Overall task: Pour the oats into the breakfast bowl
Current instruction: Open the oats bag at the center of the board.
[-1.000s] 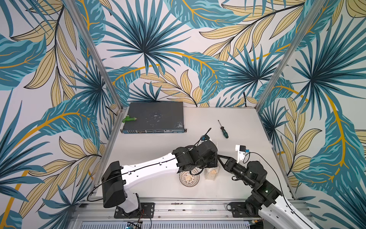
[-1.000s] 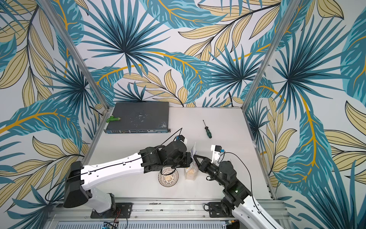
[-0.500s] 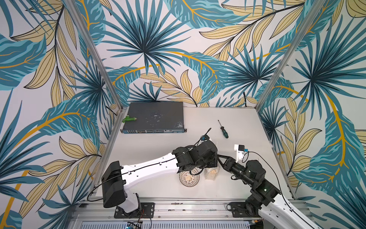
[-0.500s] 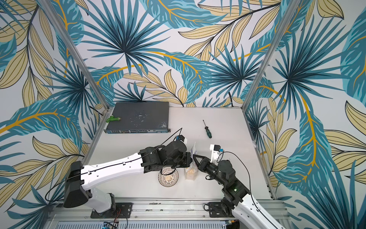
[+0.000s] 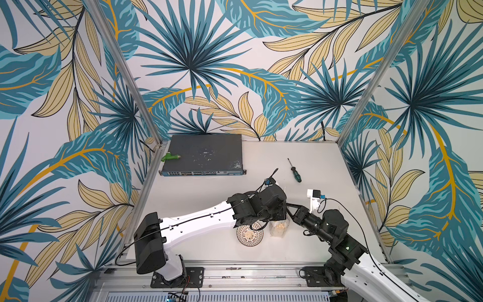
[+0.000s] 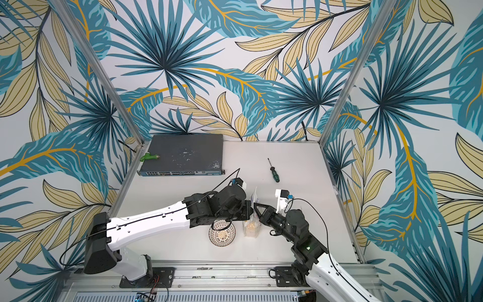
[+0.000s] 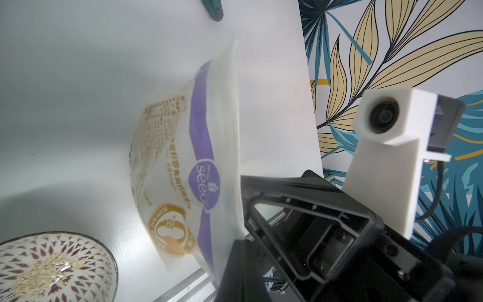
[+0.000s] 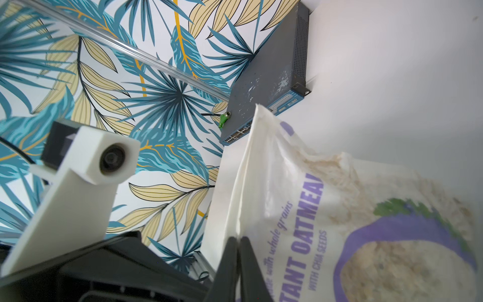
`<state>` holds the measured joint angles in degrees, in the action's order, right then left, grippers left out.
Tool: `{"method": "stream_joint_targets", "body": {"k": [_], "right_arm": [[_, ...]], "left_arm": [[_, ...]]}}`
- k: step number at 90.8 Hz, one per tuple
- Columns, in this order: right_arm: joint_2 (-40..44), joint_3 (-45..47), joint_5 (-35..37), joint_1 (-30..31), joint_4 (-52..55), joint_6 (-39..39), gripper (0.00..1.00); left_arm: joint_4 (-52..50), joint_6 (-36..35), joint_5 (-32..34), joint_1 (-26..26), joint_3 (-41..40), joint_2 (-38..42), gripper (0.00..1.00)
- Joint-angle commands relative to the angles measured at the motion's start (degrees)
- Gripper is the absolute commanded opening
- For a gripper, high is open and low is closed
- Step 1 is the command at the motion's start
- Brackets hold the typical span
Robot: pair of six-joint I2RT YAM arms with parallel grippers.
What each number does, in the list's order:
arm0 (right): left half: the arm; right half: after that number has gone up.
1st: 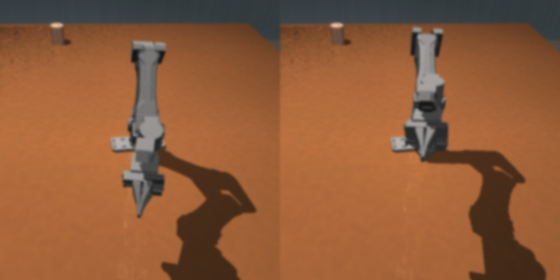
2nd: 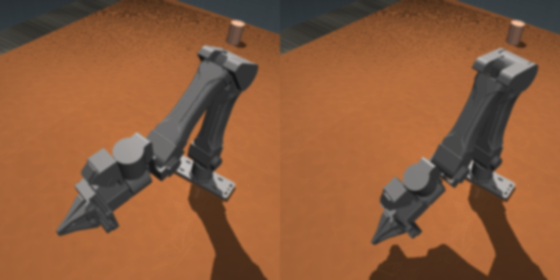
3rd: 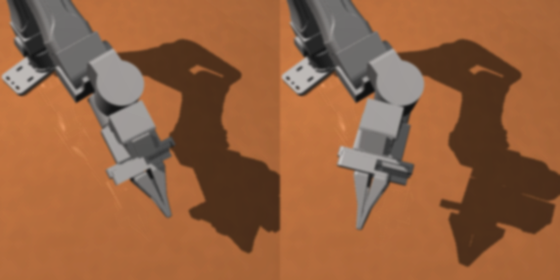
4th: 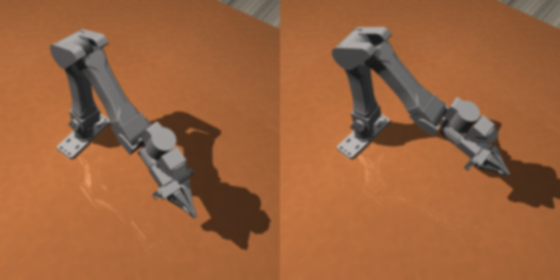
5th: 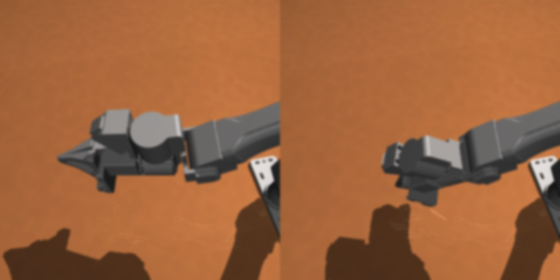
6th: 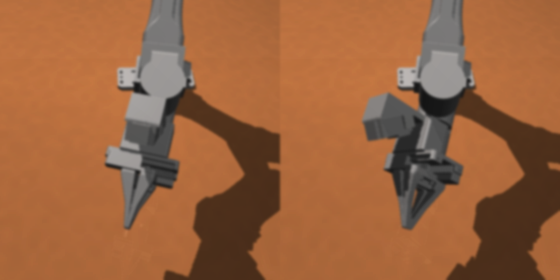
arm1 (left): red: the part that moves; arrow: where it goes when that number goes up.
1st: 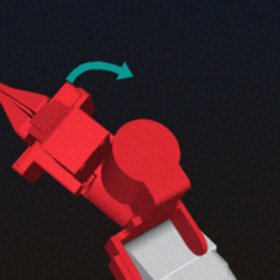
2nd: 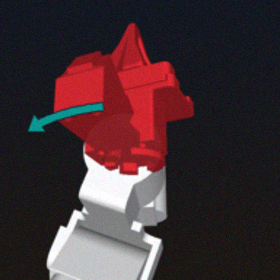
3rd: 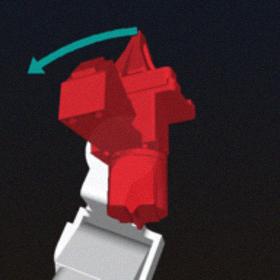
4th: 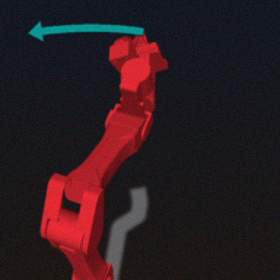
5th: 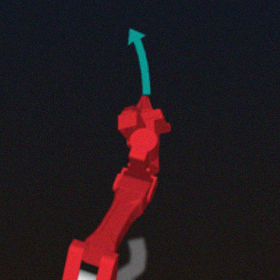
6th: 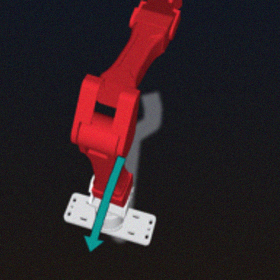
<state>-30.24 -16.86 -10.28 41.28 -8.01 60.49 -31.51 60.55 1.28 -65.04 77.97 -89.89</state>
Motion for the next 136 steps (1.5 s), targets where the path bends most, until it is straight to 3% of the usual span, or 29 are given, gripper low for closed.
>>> {"method": "stream_joint_targets", "body": {"k": [1, 23, 46, 52, 68, 79, 97, 119, 127, 136], "right_arm": [[-0.04, -1.51, 1.42, 0.21, 1.64, -0.42, 0.00], [8.45, -7.51, 13.72, 0.21, 19.96, -3.51, 0.00], [4.48, -13.40, 13.37, 0.25, 26.20, -7.04, 0.00], [3.15, -13.90, 12.87, 0.21, 25.89, -7.49, 0.00], [2.45, -15.09, 11.54, 0.25, 24.14, -8.76, 0.00], [2.27, -15.59, 10.45, 0.21, 23.17, -9.28, 0.00], [2.71, -16.99, 11.68, 0.21, 23.12, -9.93, 0.00], [2.16, -17.24, 14.13, 0.21, 22.40, -9.92, 0.00], [2.61, -17.20, 15.83, 0.21, 22.36, -9.65, 0.00], [2.98, -17.95, 20.40, 0.21, 24.50, -9.32, 0.00]], "left_arm": [[-2.73, -0.02, 1.28, 0.24, -1.03, 0.97, 0.00], [-4.61, 1.75, 6.80, 0.23, -0.89, 4.13, 0.00], [-4.13, 2.10, 6.77, 0.29, 0.93, 4.17, 0.01], [-4.51, 1.57, 6.45, 0.34, 2.10, 3.81, 0.10], [-5.30, 0.57, 6.62, 0.31, 4.21, 2.63, 0.47], [-8.02, -1.46, 5.34, 0.43, 8.57, -0.94, 0.52], [-14.54, -3.07, 2.29, 0.42, 16.52, -9.29, 0.45], [-15.98, -3.34, 6.00, 0.42, 16.68, -9.87, 0.37], [-16.31, -4.48, 6.82, 0.50, 17.19, -10.64, 0.22], [-20.36, -7.39, 2.40, 2.37, 22.63, -13.43, 0.00]]}}
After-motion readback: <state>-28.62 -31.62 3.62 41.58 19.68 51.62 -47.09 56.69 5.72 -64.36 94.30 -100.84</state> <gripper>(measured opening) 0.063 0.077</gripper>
